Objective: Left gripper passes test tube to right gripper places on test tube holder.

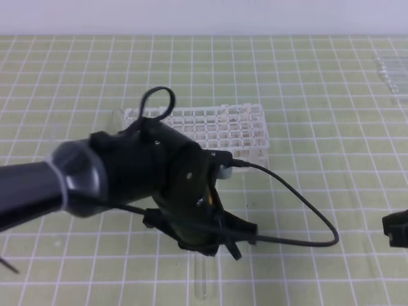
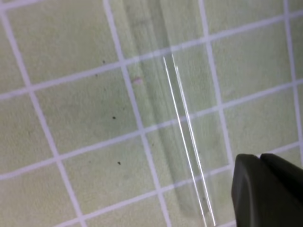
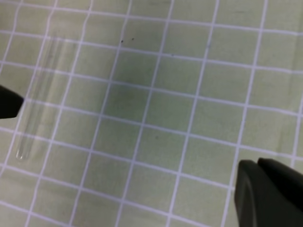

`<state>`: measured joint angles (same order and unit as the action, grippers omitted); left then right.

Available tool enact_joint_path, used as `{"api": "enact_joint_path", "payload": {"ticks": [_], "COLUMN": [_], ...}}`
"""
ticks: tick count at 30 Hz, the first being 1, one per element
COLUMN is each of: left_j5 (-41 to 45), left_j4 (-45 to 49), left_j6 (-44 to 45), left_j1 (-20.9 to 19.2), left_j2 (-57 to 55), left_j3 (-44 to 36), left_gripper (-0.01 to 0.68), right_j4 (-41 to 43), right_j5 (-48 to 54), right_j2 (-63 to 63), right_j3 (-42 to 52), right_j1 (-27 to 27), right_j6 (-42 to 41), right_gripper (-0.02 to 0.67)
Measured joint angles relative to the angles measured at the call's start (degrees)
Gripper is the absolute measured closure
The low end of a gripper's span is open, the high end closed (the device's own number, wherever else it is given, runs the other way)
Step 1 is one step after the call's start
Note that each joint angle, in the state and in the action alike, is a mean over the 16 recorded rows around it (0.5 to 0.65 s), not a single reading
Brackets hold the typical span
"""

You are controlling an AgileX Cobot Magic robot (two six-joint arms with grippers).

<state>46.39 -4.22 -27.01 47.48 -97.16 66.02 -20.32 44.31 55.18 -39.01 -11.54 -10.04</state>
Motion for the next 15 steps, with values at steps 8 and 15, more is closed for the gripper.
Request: {"api": "enact_joint_path", "payload": {"ticks": [8, 15], "left_j5": [3.3, 3.6], "left_j4": [0.4, -0.3], "left_j6": [-0.4, -0.5], "left_j1": [0.8, 0.6], "left_j2": [-3.9, -5.5], "left_j3": [3.5, 3.7], "left_gripper": [0.652, 0.637], "right_j4": [1.6, 3.0], "right_j5": [0.4, 0.6], "right_j2": [0.0, 0.0], "right_j3": [0.0, 0.0], "right_j1": [-2.1, -2.5], "right_j6": [0.0, 0.2], "right_gripper": [0.650, 0.650]}}
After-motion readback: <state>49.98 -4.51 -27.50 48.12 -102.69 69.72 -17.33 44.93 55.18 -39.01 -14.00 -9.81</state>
